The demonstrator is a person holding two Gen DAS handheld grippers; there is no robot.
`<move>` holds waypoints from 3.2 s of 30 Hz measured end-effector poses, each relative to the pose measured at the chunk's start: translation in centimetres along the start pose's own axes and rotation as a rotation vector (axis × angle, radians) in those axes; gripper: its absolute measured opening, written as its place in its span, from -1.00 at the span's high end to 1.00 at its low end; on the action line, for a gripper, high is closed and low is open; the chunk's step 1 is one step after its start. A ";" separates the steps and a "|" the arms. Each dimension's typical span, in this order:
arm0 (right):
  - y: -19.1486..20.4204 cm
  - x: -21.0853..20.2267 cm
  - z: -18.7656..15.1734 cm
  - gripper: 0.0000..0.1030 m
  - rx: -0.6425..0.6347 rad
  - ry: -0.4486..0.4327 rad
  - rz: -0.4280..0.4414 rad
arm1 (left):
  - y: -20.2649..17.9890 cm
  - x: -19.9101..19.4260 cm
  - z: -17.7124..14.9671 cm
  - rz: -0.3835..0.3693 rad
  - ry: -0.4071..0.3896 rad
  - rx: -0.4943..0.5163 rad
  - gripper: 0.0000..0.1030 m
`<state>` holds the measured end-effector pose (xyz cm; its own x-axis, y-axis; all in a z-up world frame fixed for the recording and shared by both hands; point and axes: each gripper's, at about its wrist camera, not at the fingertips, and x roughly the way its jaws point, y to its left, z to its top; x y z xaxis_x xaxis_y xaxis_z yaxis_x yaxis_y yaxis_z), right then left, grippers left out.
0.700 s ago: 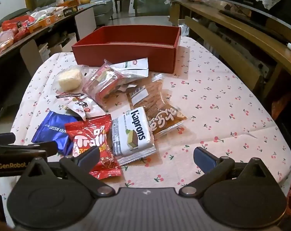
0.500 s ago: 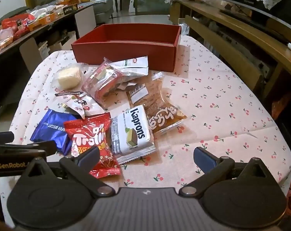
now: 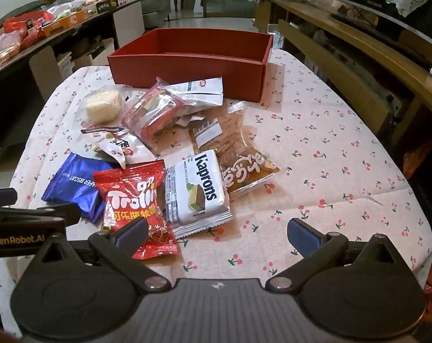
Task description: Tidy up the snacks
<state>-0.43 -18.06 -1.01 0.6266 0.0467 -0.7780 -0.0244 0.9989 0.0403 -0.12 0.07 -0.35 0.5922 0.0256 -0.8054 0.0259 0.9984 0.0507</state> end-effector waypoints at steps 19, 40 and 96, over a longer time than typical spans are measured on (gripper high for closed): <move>0.1 0.4 -0.1 -1.00 -0.005 0.020 0.000 | -0.1 0.0 -0.3 0.008 0.005 0.013 -0.94; 0.2 0.6 -0.3 -1.00 -0.006 0.028 0.001 | -0.2 0.0 -0.4 0.012 0.009 0.021 -0.91; 5.8 3.7 2.6 -0.96 -0.184 0.141 0.224 | 4.9 0.8 0.1 0.071 0.067 -0.085 -0.78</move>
<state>3.78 -12.07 -1.98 0.4759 0.2535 -0.8422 -0.2985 0.9473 0.1165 0.58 4.94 -0.74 0.5353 0.0968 -0.8391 -0.0839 0.9946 0.0612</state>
